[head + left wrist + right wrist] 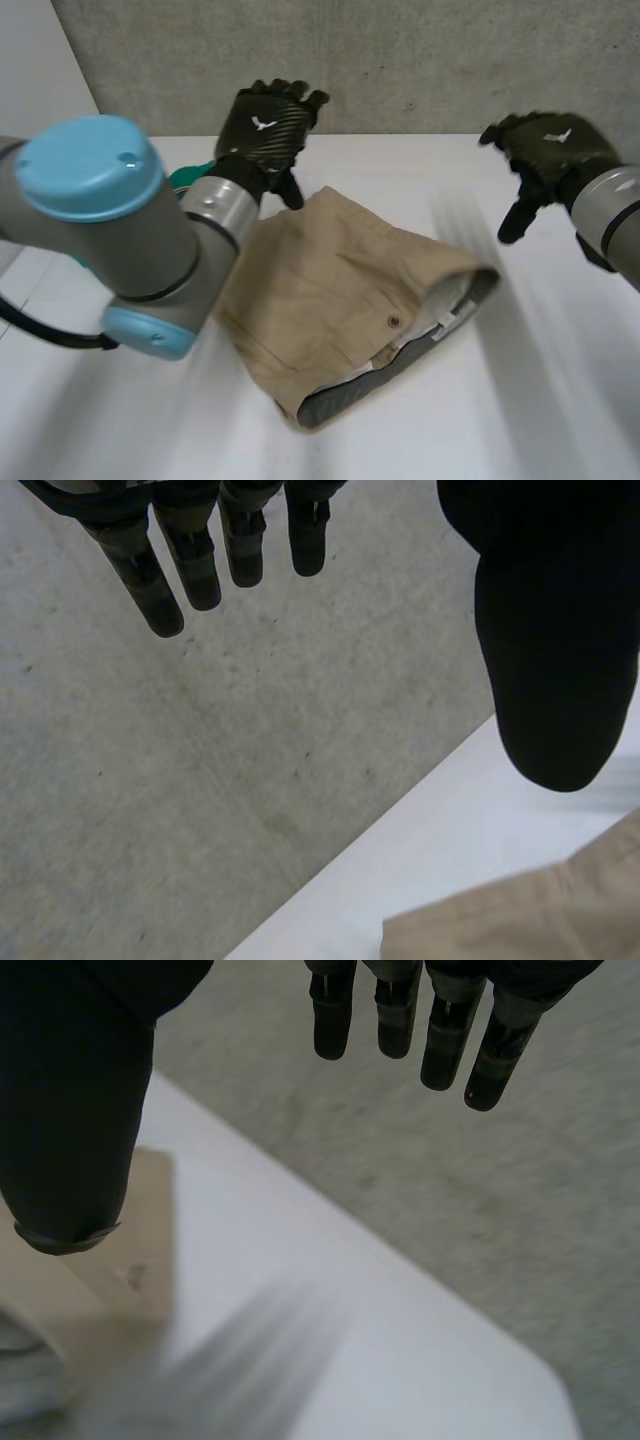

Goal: Fold the laundry.

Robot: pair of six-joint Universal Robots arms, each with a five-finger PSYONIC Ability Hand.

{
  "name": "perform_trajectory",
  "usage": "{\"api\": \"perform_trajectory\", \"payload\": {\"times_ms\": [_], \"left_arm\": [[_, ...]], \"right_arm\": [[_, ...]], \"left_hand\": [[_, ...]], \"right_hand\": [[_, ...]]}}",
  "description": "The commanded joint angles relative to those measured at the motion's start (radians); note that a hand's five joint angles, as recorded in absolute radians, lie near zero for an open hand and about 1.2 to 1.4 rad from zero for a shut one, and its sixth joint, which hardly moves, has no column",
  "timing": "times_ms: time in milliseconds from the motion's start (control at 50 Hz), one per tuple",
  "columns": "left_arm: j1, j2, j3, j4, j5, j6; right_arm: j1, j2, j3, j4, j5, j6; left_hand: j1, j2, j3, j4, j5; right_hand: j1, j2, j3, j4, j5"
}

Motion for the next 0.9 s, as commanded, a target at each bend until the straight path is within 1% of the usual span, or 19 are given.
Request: {"api": "perform_trajectory", "payload": {"times_ms": [20,80,180,200,240,260,320,340,420,480,620,640,760,840,900], "left_arm": [[0.101,0.084,-0.123,-0.018,0.106,0.001],[0.145,0.093,-0.143,-0.018,0.135,0.003],[0.207,0.079,-0.146,-0.021,0.144,0.021],[0.239,0.062,-0.146,-0.028,0.150,0.047],[0.273,0.041,-0.141,-0.038,0.159,0.087],[0.309,0.023,-0.135,-0.054,0.176,0.139],[0.360,-0.001,-0.132,-0.073,0.208,0.214],[0.391,-0.013,-0.130,-0.082,0.233,0.260],[0.440,-0.065,-0.117,-0.085,0.288,0.337],[0.457,-0.106,-0.094,-0.087,0.313,0.357],[0.481,-0.163,-0.068,-0.090,0.317,0.363],[0.483,-0.169,-0.063,-0.090,0.317,0.363],[0.483,-0.194,-0.063,-0.090,0.317,0.368],[0.481,-0.206,-0.061,-0.087,0.317,0.391],[0.481,-0.206,-0.061,-0.084,0.316,0.415]], "right_arm": [[0.114,0.028,0.027,0.042,-0.035,0.010],[0.142,0.068,0.044,0.013,-0.026,-0.003],[0.154,0.150,0.058,-0.041,0.019,-0.015],[0.156,0.159,0.058,-0.039,0.029,-0.019],[0.157,0.168,0.070,-0.036,0.042,-0.032],[0.162,0.170,0.079,-0.036,0.042,-0.035],[0.183,0.168,0.125,-0.044,0.031,-0.044],[0.191,0.167,0.138,-0.045,0.029,-0.044],[0.237,0.162,0.191,-0.079,-0.004,-0.027],[0.295,0.144,0.239,-0.122,-0.044,-0.018],[0.386,0.121,0.293,-0.177,-0.115,-0.009],[0.392,0.121,0.294,-0.179,-0.121,-0.007],[0.441,0.131,0.296,-0.194,-0.155,0.019],[0.461,0.168,0.288,-0.217,-0.155,0.020],[0.478,0.203,0.276,-0.236,-0.152,0.026]], "left_hand": [[-0.016,-0.029,-0.036,-0.028,-0.049],[-0.016,-0.029,-0.036,-0.028,-0.049],[-0.016,-0.029,-0.036,-0.028,-0.049],[-0.016,-0.029,-0.036,-0.028,-0.049],[-0.016,-0.029,-0.036,-0.028,-0.049],[-0.016,-0.029,-0.036,-0.028,-0.049],[-0.016,-0.029,-0.036,-0.028,-0.049],[-0.015,-0.028,-0.035,-0.027,-0.048],[-0.012,-0.025,-0.032,-0.024,-0.045],[0.005,-0.008,-0.015,-0.007,-0.028],[0.082,0.068,0.062,0.070,0.048],[0.137,0.124,0.117,0.125,0.104],[0.308,0.295,0.288,0.296,0.274],[0.454,0.441,0.434,0.442,0.421],[0.613,0.600,0.593,0.601,0.579]], "right_hand": [[-0.024,-0.048,-0.043,-0.065,-0.068],[-0.024,-0.048,-0.043,-0.065,-0.068],[-0.024,-0.048,-0.043,-0.065,-0.068],[-0.024,-0.048,-0.043,-0.065,-0.068],[-0.024,-0.048,-0.043,-0.065,-0.068],[-0.024,-0.048,-0.043,-0.065,-0.068],[-0.024,-0.048,-0.043,-0.065,-0.068],[-0.024,-0.048,-0.043,-0.065,-0.068],[-0.024,-0.048,-0.043,-0.065,-0.068],[-0.024,-0.048,-0.043,-0.065,-0.068],[-0.024,-0.048,-0.043,-0.065,-0.068],[-0.024,-0.048,-0.043,-0.065,-0.068],[-0.024,-0.048,-0.043,-0.065,-0.068],[-0.024,-0.048,-0.043,-0.065,-0.068],[-0.024,-0.048,-0.043,-0.065,-0.068]]}}
